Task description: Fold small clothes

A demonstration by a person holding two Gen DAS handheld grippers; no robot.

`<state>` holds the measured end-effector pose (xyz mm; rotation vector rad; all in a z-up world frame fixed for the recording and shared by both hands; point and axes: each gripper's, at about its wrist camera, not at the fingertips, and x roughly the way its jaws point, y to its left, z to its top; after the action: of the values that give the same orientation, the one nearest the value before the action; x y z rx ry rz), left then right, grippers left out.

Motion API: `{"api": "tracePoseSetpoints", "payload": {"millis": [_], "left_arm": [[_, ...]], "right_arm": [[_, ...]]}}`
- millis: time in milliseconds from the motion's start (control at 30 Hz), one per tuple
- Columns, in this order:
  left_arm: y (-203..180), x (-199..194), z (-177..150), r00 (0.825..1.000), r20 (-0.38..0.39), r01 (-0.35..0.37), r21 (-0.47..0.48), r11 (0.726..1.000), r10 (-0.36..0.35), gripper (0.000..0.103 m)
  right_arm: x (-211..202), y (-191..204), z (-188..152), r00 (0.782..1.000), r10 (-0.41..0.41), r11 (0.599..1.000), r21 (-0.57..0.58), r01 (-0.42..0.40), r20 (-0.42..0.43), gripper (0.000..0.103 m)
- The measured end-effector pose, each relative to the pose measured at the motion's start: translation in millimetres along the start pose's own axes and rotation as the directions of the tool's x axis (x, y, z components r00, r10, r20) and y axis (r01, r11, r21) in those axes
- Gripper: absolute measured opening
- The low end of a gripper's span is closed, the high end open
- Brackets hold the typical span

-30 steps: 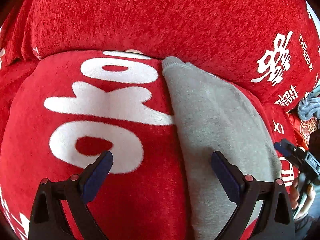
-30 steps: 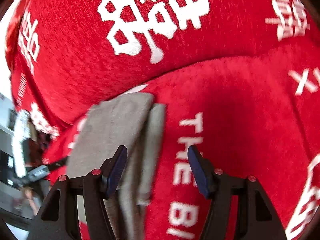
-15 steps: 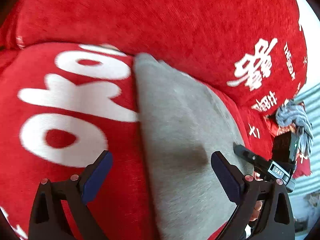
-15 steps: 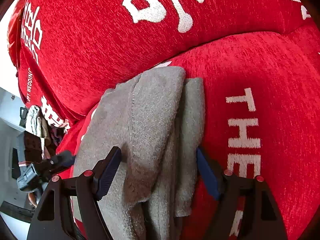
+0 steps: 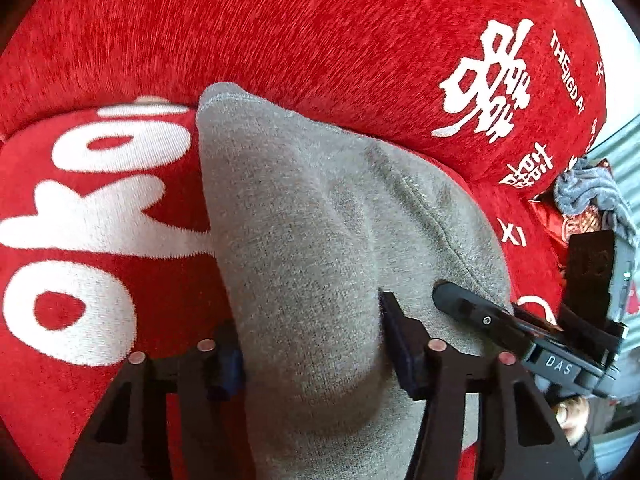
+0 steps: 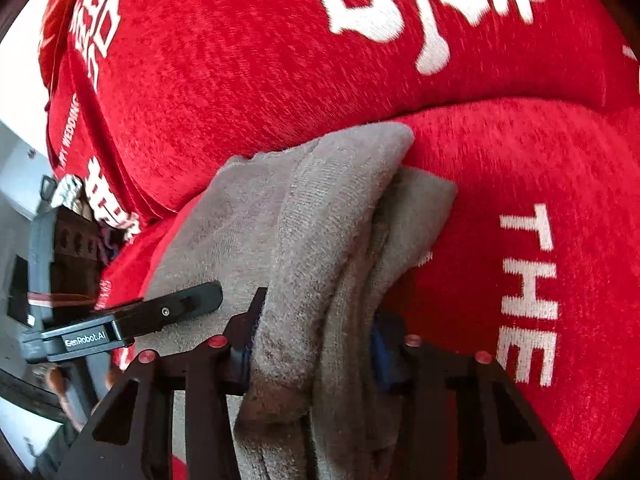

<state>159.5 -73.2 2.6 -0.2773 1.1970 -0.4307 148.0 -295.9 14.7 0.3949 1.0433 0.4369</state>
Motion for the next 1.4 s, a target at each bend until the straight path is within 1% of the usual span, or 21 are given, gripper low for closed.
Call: {"api": "tracePoseSetpoints", "payload": {"millis": [67, 133, 200, 367, 533, 700, 833, 967, 1300, 1400], "left_arm": [[-9.2, -5.2, -1.6, 0.999, 0.027, -0.034, 0.028, 0.999, 0.033, 0.051], [-10.6, -10.1, -3.0, 0.998, 0.034, -0.047, 0.038, 0.998, 0.045, 0.048], [-11.0, -13.3, -4.6, 0.998, 0.033, -0.052, 0.038, 0.998, 0.051, 0.048], [-7.0, -19.8, -11.8, 0.998, 0.022, -0.051, 0.023, 0.998, 0.051, 0.047], [-7.4, -25.7, -18.5, 0.998, 0.017, -0.066, 0.026, 0.997, 0.066, 0.046], [-10.1, -24.8, -22.1, 0.996, 0.026, -0.08, 0.033, 0.996, 0.079, 0.046], [-14.8, -29.0, -26.1, 0.995, 0.03, -0.097, 0.041, 0.994, 0.095, 0.045], [-13.0, -33.2, -31.7, 0.995, 0.027, -0.092, 0.031, 0.995, 0.091, 0.045], [-13.7, -51.2, -59.6, 0.995, 0.027, -0.101, 0.03, 0.994, 0.1, 0.045], [-14.3, -54.2, -63.0, 0.995, 0.027, -0.102, 0.033, 0.994, 0.101, 0.045]], "right_arm": [[-3.1, 8.4, -0.6, 0.999, -0.035, 0.999, -0.028, 0.035, 0.014, 0.043], [-7.6, 16.3, -1.5, 0.998, -0.062, 0.997, -0.051, 0.064, 0.028, 0.043], [-11.4, 20.1, -2.4, 0.997, -0.071, 0.996, -0.052, 0.073, 0.033, 0.042], [-18.5, 26.3, -7.3, 0.997, -0.069, 0.997, -0.038, 0.071, 0.037, 0.042], [-21.3, 33.3, -12.3, 0.996, -0.083, 0.996, -0.042, 0.084, 0.032, 0.041], [-17.0, 32.4, -14.9, 0.995, -0.099, 0.994, -0.034, 0.1, 0.016, 0.041], [-21.5, 39.1, -17.8, 0.994, -0.108, 0.993, -0.046, 0.109, 0.027, 0.041], [-22.5, 40.9, -22.7, 0.995, -0.102, 0.994, -0.04, 0.102, 0.02, 0.041], [-34.4, 49.4, -44.0, 0.995, -0.096, 0.994, -0.051, 0.096, 0.009, 0.041], [-37.3, 52.5, -51.5, 0.995, -0.095, 0.994, -0.055, 0.095, 0.008, 0.041]]}}
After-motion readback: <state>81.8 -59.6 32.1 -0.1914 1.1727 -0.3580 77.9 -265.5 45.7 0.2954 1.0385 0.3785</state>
